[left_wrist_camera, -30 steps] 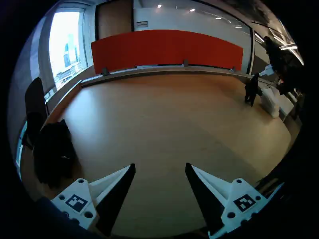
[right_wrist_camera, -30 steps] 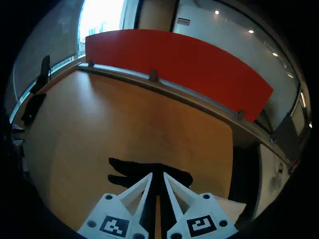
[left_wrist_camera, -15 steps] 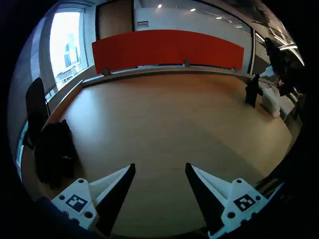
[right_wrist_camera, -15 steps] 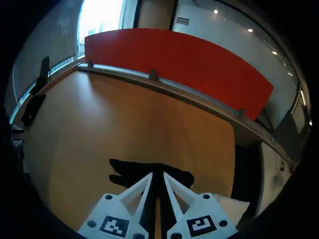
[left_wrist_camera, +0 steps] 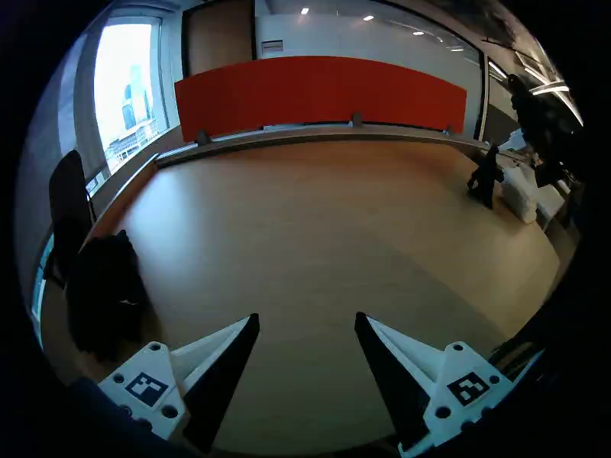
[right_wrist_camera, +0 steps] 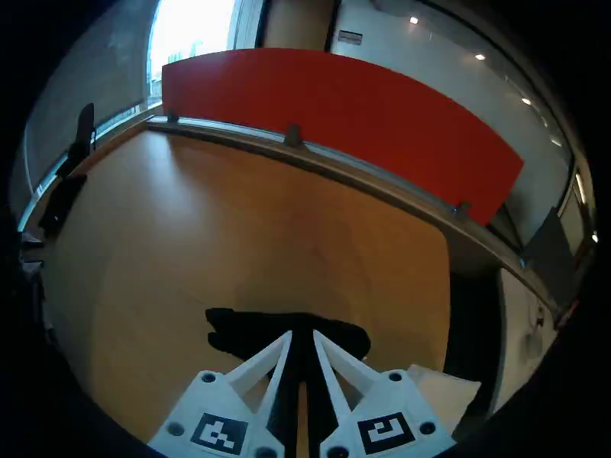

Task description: Fold towel

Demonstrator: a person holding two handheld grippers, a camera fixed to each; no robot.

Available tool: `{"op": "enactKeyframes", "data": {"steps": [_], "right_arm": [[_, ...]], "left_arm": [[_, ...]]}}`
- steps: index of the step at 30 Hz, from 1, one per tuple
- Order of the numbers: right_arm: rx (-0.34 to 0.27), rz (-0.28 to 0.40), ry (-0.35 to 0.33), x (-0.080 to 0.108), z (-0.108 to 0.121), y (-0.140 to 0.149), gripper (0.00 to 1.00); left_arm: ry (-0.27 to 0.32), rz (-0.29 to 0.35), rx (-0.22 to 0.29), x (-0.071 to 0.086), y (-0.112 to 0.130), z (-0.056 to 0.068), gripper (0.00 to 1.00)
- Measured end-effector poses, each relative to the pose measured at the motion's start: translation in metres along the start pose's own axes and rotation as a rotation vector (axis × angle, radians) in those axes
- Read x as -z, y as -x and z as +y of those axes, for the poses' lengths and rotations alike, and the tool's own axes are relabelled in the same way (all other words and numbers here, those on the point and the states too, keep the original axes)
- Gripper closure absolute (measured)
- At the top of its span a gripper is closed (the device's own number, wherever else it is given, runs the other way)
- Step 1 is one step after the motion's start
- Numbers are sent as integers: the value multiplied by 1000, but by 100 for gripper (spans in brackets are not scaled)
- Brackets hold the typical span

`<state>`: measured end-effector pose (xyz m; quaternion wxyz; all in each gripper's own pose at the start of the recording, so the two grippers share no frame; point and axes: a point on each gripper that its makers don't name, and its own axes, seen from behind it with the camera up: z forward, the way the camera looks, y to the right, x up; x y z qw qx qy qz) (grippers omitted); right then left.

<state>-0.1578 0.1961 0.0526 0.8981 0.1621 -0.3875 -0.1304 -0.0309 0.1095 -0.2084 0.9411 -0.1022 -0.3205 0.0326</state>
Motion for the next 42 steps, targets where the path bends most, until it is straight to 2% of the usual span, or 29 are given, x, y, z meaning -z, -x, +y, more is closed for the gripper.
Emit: {"op": "enactKeyframes", "data": {"steps": [14, 21, 30, 35, 42], "right_arm": [[-2, -46, 0, -6, -1, 47, 97], [0, -50, 1, -6, 0, 52, 97], [18, -20, 1, -3, 1, 33, 97], [38, 16, 7, 0, 5, 8, 97], [44, 102, 20, 6, 12, -38, 97]], "left_arm": [[-7, -9, -1, 0, 1, 1, 7], [-4, -10, -3, -1, 0, 4, 7], [-2, -6, -1, -2, -2, 6, 7], [-3, -3, 2, -3, -3, 7, 7], [-5, 0, 5, -2, -3, 7, 7]]}}
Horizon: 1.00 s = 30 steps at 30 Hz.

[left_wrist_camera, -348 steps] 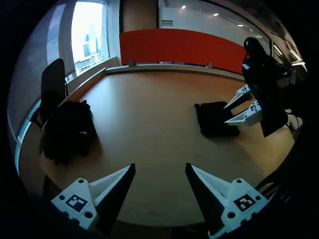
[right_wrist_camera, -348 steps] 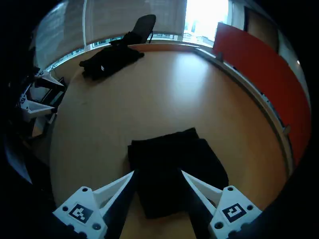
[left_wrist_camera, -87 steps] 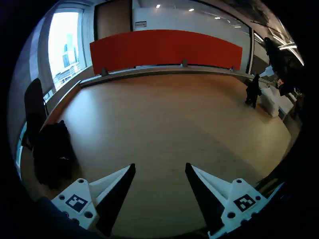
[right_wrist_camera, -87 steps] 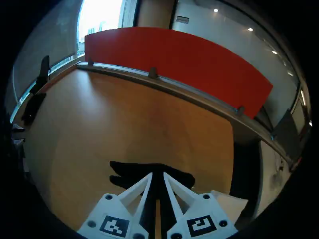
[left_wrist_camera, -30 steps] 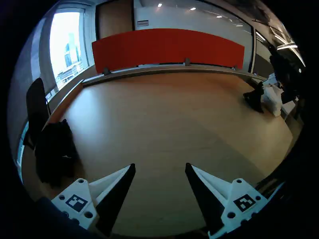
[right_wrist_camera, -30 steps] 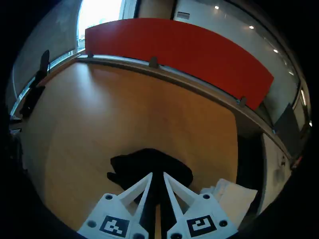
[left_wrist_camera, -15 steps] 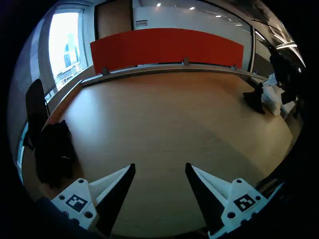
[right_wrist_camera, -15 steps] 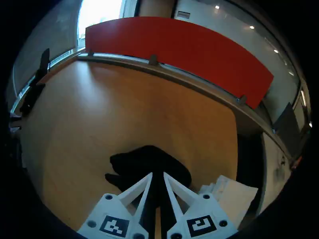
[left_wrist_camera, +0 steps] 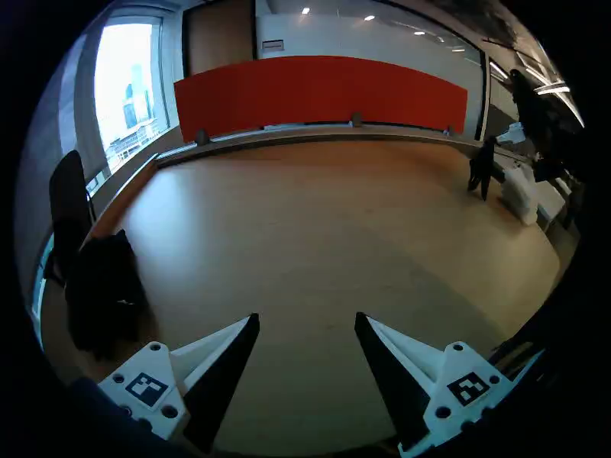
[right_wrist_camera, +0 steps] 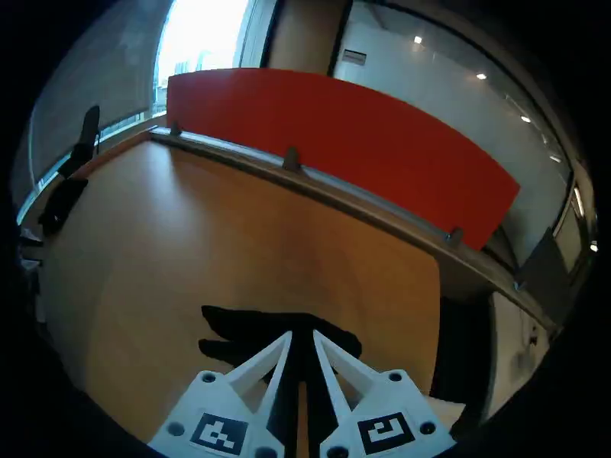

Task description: Fold towel

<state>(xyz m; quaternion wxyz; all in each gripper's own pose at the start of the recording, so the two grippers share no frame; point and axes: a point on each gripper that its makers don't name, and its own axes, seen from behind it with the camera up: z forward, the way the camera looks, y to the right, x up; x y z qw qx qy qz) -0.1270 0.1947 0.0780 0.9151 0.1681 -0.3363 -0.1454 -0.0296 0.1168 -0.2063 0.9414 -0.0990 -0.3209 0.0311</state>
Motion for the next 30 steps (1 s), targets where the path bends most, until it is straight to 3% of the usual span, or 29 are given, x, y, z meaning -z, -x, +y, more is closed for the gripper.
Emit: {"op": "enactKeyframes", "data": {"steps": [30], "right_arm": [[13, 9, -2, -21, 5, -15, 97]], "left_arm": [[-21, -1, 10, 2, 0, -4, 7]]}}
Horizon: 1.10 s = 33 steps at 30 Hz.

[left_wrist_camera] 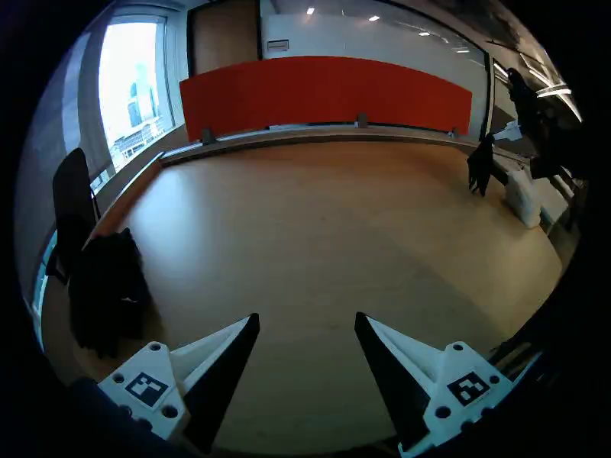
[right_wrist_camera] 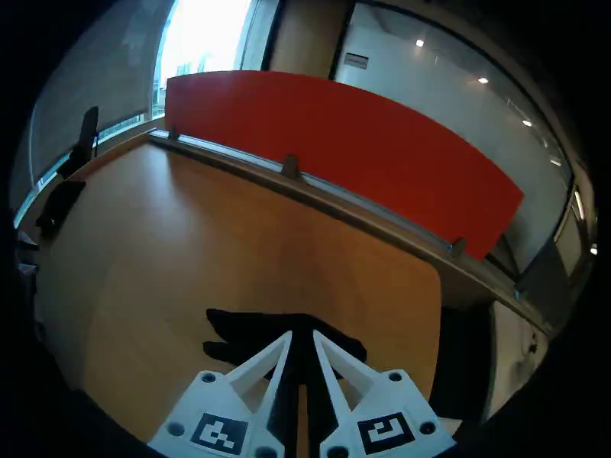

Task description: Fold towel

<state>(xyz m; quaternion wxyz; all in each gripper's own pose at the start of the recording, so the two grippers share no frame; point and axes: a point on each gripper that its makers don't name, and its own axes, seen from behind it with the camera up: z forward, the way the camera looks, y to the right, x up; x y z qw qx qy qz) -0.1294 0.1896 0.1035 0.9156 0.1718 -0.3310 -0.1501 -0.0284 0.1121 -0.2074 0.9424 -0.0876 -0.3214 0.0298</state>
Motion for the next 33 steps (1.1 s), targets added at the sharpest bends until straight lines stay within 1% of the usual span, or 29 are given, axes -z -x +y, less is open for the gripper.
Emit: {"op": "enactKeyframes", "data": {"steps": [6, 14, 20, 26, 33], "right_arm": [[9, 3, 0, -2, 0, -1, 97], [39, 25, 10, -6, 2, -6, 97], [44, 34, 12, -10, 2, -8, 97], [23, 38, 6, -14, -2, -2, 97], [-6, 27, -8, -15, -10, 19, 97]], "left_arm": [[-2, -1, -1, 0, 0, 0, 8], [-9, -1, 0, 1, 0, -1, 7], [-15, -2, -1, 2, 0, -2, 7], [-20, -4, 1, 3, 0, -2, 7], [-22, -4, -2, 2, 0, -2, 8]]}}
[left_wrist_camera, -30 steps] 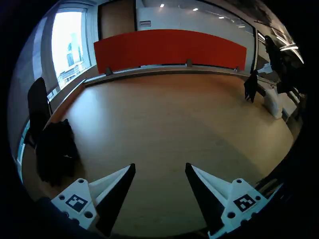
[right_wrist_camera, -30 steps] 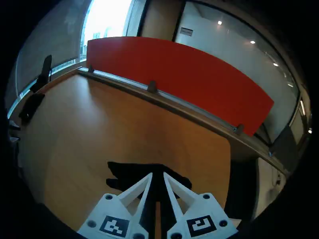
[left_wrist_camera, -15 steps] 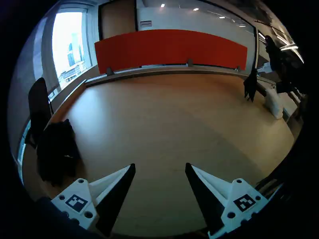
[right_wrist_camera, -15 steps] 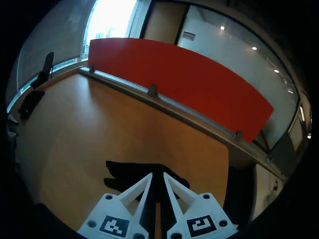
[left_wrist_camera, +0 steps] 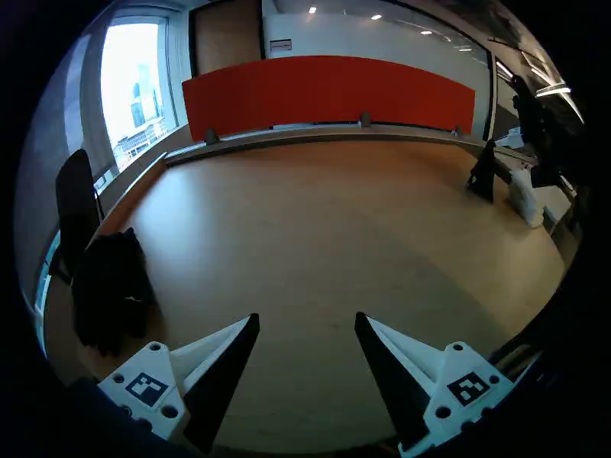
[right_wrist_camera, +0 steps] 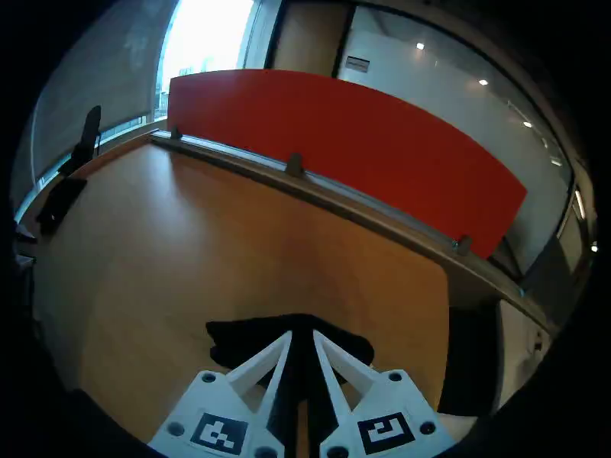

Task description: Fold towel

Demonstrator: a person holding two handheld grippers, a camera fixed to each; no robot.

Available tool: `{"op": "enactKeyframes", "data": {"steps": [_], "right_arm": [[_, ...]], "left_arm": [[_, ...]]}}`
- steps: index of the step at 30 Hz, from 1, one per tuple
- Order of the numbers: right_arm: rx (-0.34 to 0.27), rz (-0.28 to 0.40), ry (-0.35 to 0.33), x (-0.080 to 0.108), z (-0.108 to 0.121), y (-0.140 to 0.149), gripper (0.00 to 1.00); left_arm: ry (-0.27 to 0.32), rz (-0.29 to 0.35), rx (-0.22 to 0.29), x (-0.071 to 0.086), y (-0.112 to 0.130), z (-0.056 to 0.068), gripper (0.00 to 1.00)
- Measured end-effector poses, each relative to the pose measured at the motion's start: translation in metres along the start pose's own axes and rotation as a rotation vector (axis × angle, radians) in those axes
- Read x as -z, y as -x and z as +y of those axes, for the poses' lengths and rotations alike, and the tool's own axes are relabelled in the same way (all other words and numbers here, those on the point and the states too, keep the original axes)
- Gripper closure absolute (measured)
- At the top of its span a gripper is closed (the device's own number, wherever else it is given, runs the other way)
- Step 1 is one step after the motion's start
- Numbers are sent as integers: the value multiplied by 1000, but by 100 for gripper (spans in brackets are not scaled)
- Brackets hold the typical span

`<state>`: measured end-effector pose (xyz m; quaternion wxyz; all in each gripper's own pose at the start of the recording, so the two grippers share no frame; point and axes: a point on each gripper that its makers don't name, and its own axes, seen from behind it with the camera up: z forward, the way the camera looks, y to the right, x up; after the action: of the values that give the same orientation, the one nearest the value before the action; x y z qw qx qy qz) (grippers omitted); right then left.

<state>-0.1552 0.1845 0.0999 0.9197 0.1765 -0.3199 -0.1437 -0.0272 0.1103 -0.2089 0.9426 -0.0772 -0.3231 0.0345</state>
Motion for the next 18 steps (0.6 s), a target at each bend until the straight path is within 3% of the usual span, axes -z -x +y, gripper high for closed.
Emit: {"op": "enactKeyframes", "data": {"steps": [18], "right_arm": [[-67, -86, 5, 9, -4, 73, 97]], "left_arm": [[1, -6, -5, -2, 0, 3, 7]]}}
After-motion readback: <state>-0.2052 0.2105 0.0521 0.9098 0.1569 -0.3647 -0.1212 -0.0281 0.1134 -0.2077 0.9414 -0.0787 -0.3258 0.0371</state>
